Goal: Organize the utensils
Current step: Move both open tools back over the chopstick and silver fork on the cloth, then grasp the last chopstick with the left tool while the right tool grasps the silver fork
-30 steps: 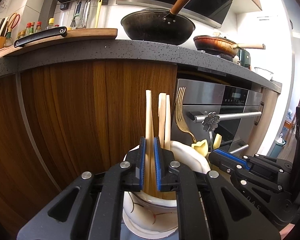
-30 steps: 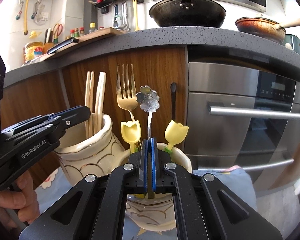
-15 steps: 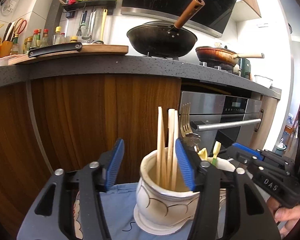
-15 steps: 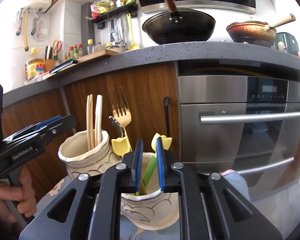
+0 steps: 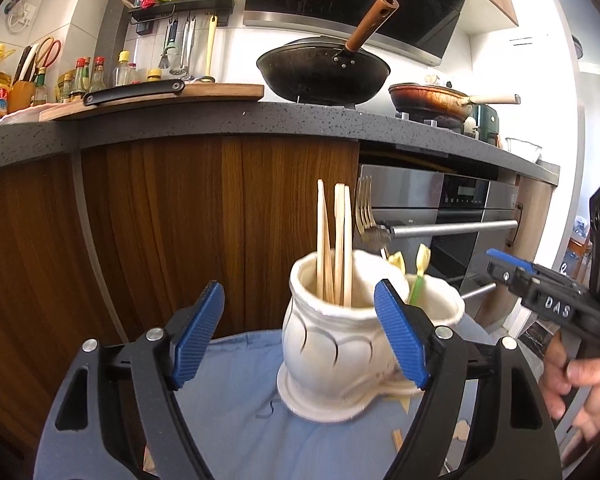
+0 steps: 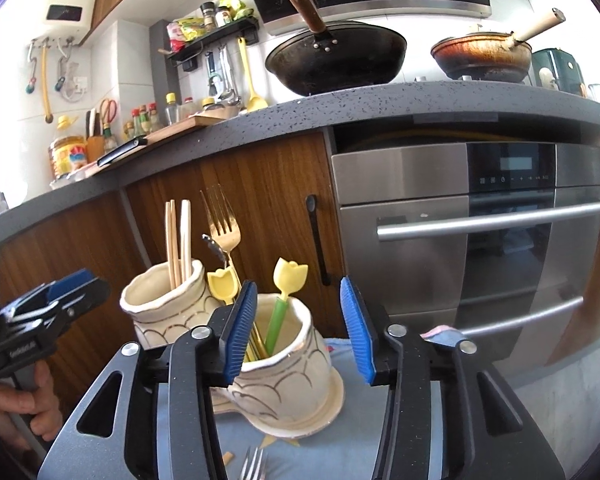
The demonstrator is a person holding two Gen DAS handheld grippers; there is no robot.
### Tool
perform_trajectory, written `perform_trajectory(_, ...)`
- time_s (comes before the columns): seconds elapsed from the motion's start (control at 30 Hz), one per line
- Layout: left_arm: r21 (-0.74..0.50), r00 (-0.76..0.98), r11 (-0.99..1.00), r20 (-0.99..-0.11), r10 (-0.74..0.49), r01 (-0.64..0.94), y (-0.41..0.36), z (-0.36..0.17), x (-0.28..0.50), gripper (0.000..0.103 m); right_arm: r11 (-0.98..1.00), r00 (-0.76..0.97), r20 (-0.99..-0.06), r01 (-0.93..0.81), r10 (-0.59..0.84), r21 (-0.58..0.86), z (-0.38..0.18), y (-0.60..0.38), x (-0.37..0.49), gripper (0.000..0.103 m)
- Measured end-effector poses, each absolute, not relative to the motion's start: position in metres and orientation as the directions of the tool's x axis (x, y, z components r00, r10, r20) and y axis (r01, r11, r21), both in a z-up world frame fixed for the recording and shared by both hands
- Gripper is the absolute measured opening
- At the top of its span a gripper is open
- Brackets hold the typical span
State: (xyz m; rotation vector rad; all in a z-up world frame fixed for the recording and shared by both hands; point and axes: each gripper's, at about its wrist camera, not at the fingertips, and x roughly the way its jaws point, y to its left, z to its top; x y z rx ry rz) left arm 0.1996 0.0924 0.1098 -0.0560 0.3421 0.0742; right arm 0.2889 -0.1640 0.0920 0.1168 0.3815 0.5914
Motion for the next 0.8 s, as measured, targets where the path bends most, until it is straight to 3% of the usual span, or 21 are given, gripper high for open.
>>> perform_trajectory(0.4,-0.026,0.902,0.999,-0.431,0.021,-0.035,0.079,0.078,0.178,0.077,0.821,0.711,-0.417,-0.532,0.567,0.208,0.074,-0.175,0.278,0.049)
perform_trajectory(0.8,-0.014,0.707,0.980,-0.690,-0.154,0.200,0.038,0.023,0.192,0.075,0.831,0.623,-0.587,-0.530,0.517,0.170,0.025,-0.174,0.254,0.049)
